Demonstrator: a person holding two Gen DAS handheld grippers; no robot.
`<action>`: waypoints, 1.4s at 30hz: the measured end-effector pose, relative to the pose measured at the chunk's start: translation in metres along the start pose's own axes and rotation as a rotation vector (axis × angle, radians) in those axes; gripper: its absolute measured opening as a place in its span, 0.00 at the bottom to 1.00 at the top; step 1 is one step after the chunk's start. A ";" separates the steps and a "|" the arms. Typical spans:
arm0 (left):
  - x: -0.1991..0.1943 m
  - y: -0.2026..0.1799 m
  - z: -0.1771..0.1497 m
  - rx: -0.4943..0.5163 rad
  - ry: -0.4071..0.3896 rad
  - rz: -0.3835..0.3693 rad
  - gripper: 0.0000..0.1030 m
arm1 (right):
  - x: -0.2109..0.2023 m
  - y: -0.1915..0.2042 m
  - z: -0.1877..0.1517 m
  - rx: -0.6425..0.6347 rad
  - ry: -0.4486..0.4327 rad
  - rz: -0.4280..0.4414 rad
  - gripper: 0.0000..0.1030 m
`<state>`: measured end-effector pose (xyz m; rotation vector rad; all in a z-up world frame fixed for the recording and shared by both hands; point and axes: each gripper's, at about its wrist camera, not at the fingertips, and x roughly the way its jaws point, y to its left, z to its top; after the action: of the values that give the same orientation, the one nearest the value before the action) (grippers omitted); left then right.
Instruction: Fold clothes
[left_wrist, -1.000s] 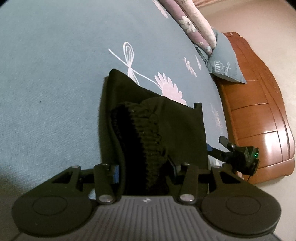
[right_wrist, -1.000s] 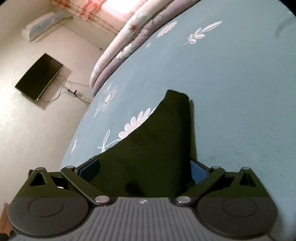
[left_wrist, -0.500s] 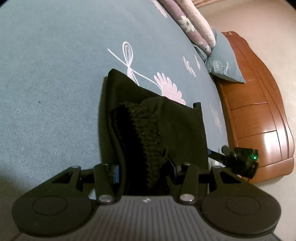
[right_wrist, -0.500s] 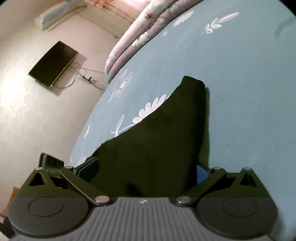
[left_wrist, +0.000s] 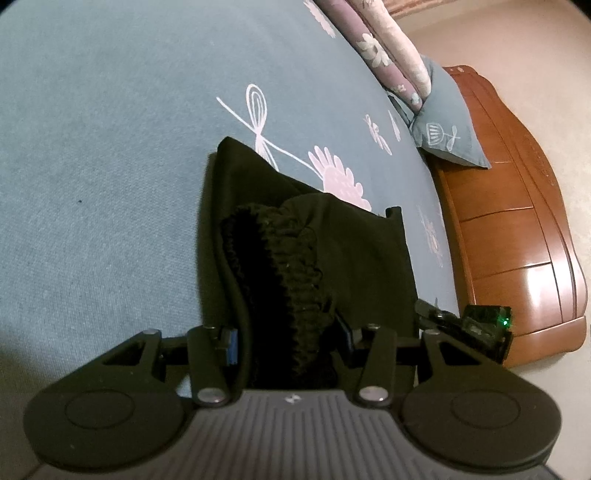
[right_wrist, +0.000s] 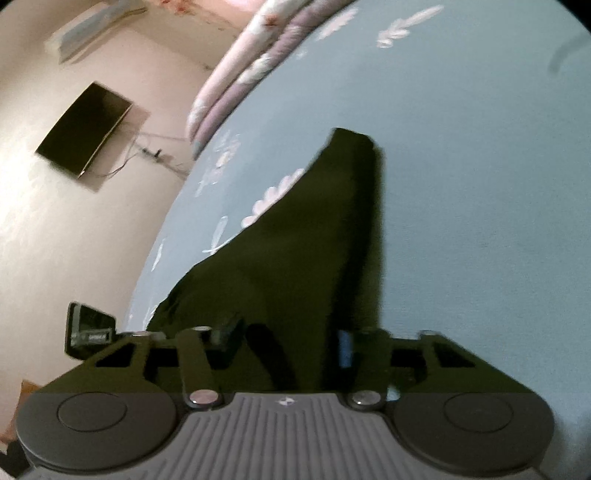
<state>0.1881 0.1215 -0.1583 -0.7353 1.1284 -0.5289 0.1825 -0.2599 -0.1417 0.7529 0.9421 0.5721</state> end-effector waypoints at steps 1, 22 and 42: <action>0.000 0.000 0.000 -0.002 -0.001 0.003 0.45 | -0.001 -0.004 -0.001 0.026 -0.005 -0.008 0.25; -0.001 -0.071 -0.008 0.183 -0.051 0.303 0.39 | -0.014 0.066 -0.024 -0.122 -0.112 -0.248 0.13; 0.084 -0.210 0.028 0.500 -0.003 0.281 0.33 | -0.131 0.096 -0.060 -0.151 -0.378 -0.302 0.13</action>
<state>0.2401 -0.0690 -0.0446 -0.1413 1.0189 -0.5397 0.0572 -0.2765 -0.0240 0.5440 0.6361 0.2201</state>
